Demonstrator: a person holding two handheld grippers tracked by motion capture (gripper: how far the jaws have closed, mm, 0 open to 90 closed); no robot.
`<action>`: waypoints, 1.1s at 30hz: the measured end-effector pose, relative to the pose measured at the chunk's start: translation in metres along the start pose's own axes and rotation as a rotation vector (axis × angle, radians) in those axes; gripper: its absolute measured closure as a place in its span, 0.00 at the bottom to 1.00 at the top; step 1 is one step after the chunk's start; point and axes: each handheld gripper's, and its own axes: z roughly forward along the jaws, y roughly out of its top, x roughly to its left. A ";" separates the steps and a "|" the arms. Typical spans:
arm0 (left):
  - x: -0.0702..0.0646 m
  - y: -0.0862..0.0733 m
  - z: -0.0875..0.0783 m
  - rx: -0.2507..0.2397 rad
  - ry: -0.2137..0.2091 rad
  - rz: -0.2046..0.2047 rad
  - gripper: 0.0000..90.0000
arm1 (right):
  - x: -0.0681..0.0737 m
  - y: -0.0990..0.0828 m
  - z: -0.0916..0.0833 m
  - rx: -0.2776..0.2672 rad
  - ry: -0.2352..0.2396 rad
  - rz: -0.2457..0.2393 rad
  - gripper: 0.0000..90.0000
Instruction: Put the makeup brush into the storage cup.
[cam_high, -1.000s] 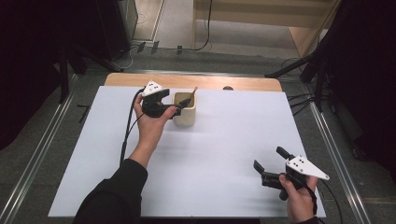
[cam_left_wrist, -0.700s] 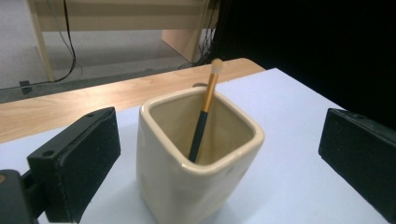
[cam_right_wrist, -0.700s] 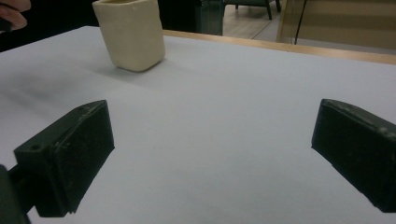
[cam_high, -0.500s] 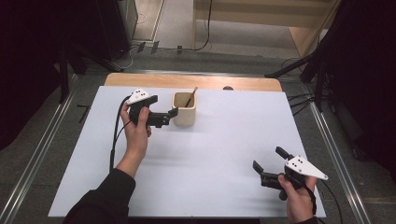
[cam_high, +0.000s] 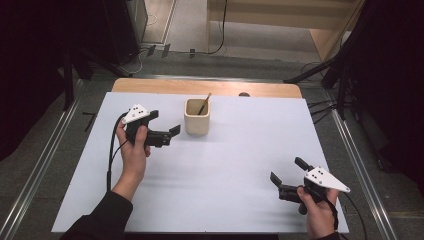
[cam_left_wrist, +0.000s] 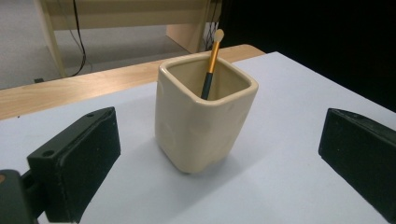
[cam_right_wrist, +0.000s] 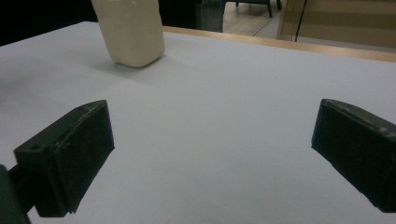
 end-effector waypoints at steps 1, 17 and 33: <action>0.000 -0.001 -0.002 0.000 0.003 -0.001 0.00 | 0.000 0.000 0.000 0.000 0.000 -0.003 0.00; 0.001 -0.023 -0.035 -0.013 0.011 -0.014 0.00 | 0.002 -0.001 0.003 0.008 0.006 -0.002 0.00; 0.000 -0.051 -0.069 -0.011 0.023 -0.036 0.00 | 0.003 -0.001 0.004 0.009 0.002 -0.008 0.00</action>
